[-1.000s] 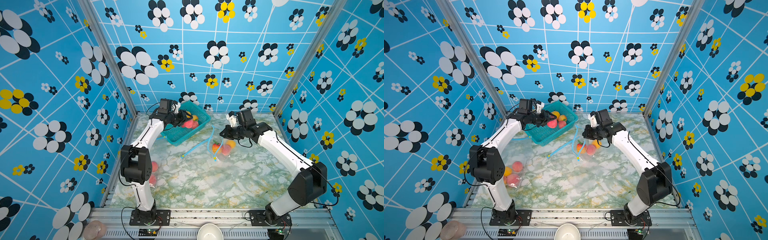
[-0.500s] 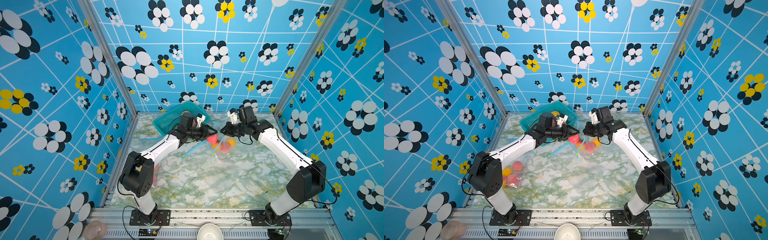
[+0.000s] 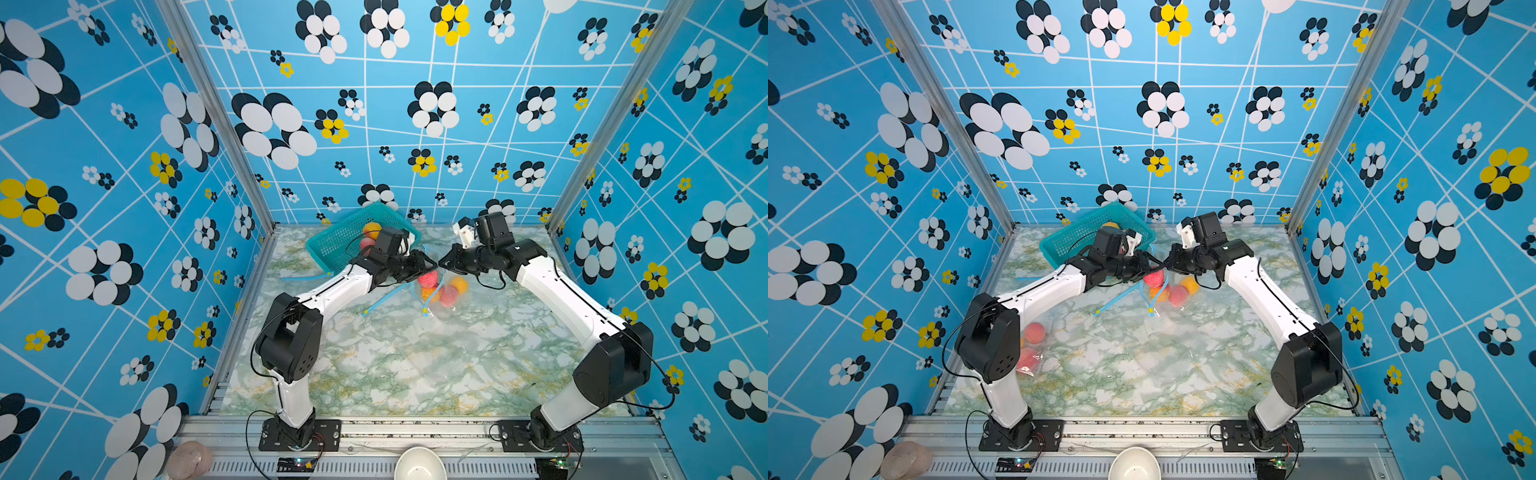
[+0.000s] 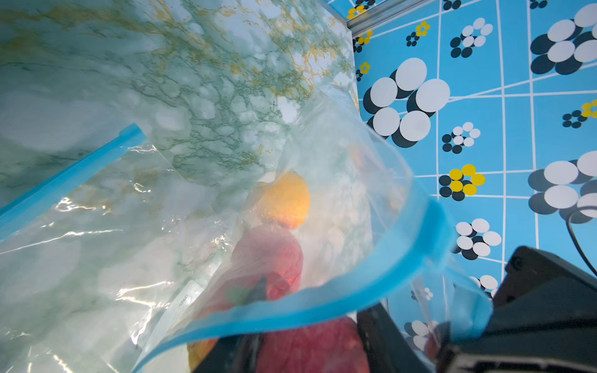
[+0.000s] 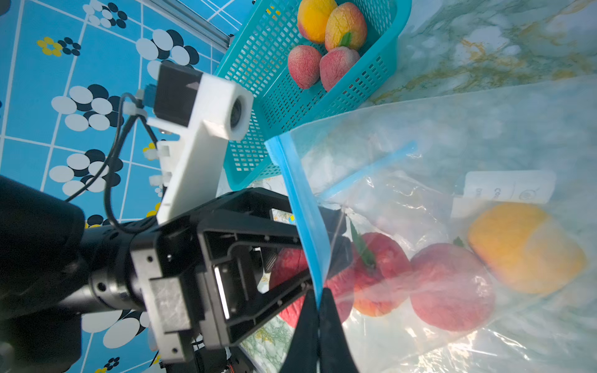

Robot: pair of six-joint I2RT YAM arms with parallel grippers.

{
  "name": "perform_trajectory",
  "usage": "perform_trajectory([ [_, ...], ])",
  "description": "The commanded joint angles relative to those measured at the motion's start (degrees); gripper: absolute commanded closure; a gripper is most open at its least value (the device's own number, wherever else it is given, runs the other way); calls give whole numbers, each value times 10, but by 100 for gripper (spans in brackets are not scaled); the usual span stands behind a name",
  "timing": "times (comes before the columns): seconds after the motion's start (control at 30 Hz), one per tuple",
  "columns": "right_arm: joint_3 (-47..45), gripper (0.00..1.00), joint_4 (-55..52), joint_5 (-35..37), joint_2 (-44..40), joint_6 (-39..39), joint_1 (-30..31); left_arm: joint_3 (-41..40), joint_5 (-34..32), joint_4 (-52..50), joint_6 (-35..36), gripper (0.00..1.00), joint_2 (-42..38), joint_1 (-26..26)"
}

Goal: Place the peach in a zip-top bag and seal the zipper
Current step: Place the peach in the zipper food storage bag.

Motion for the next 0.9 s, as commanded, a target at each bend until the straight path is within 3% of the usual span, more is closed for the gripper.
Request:
perform_trajectory([
  [0.0, -8, 100, 19, -11, -18, 13, 10, 34, -29, -22, 15, 58, 20, -8],
  [0.33, -21, 100, 47, 2, -25, 38, 15, 56, -81, -57, 25, 58, 28, -29],
  [0.37, -24, 100, 50, 4, -26, 40, 15, 55, -83, -56, 23, 53, 27, -31],
  [0.6, -41, 100, 69, 19, -34, 57, 15, 58, -101, -55, 12, 46, 15, -45],
  [0.87, -74, 100, 107, 28, -50, 90, -3, 33, -78, 0, -45, 28, -8, -45],
])
